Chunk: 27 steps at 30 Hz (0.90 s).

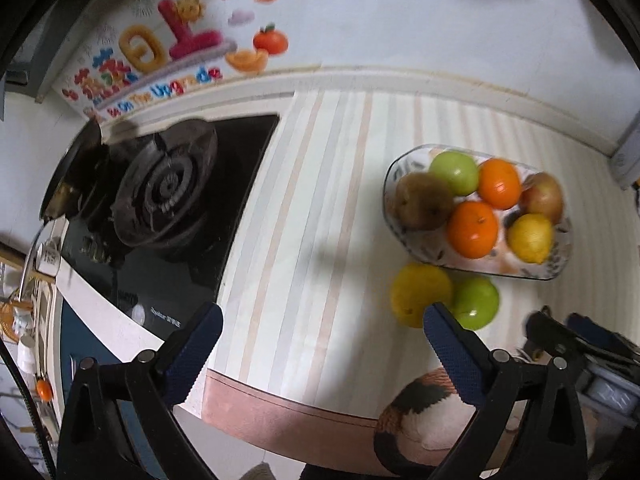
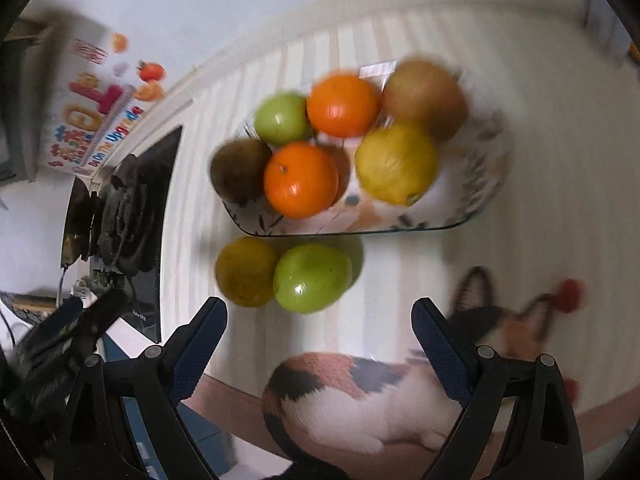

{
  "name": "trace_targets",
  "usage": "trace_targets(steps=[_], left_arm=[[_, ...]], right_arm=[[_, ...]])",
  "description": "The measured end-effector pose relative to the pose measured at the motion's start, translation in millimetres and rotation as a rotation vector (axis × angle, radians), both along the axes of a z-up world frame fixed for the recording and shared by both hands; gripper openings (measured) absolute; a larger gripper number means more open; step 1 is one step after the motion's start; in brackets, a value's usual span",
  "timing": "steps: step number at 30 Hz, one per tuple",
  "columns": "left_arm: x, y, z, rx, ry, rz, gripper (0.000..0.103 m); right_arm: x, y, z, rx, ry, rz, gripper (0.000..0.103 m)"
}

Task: Organize fruits
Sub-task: 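Grasp the yellow citrus with the left tool while the right tool grasps the green apple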

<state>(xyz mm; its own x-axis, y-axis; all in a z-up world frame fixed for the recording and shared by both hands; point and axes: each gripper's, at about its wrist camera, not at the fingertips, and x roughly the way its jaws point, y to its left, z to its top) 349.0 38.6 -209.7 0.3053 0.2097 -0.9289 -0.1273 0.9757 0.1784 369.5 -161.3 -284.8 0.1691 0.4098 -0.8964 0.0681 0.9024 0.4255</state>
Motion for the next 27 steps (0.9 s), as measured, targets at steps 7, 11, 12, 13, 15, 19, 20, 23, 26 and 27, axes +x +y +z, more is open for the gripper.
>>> trace_targets(steps=[7,11,12,13,15,19,20,23,26,27], left_arm=[[15,12,-38,-0.029,0.1,0.048,0.103],[23,15,-53,-0.081,0.141,0.071,0.103],[25,14,-56,-0.101,0.149,0.073,0.103],[27,14,-58,-0.123,0.156,0.072,0.103],[30,10,-65,-0.164,0.176,0.069,0.103],[38,-6,-80,-0.221,0.226,0.024,0.103],[40,-12,-84,-0.227,0.236,0.009,0.103],[46,-25,-96,-0.227,0.263,-0.023,0.103],[54,-36,-107,-0.233,0.274,-0.056,0.103],[56,-40,-108,-0.232,0.266,-0.071,0.103]], right_arm=[[26,25,-62,0.077,0.091,0.018,0.073],[24,25,-64,0.053,0.077,0.042,0.063],[21,23,-63,0.034,0.078,0.049,0.063],[17,20,-62,0.015,0.076,0.053,0.063],[10,11,-56,-0.012,0.074,0.06,0.063],[-5,-13,-47,-0.061,0.081,0.053,0.063],[-8,-18,-46,-0.067,0.083,0.047,0.063],[-14,-29,-45,-0.077,0.09,0.035,0.063],[-16,-36,-48,-0.073,0.1,0.018,0.063],[-17,-37,-49,-0.071,0.101,0.015,0.063]])
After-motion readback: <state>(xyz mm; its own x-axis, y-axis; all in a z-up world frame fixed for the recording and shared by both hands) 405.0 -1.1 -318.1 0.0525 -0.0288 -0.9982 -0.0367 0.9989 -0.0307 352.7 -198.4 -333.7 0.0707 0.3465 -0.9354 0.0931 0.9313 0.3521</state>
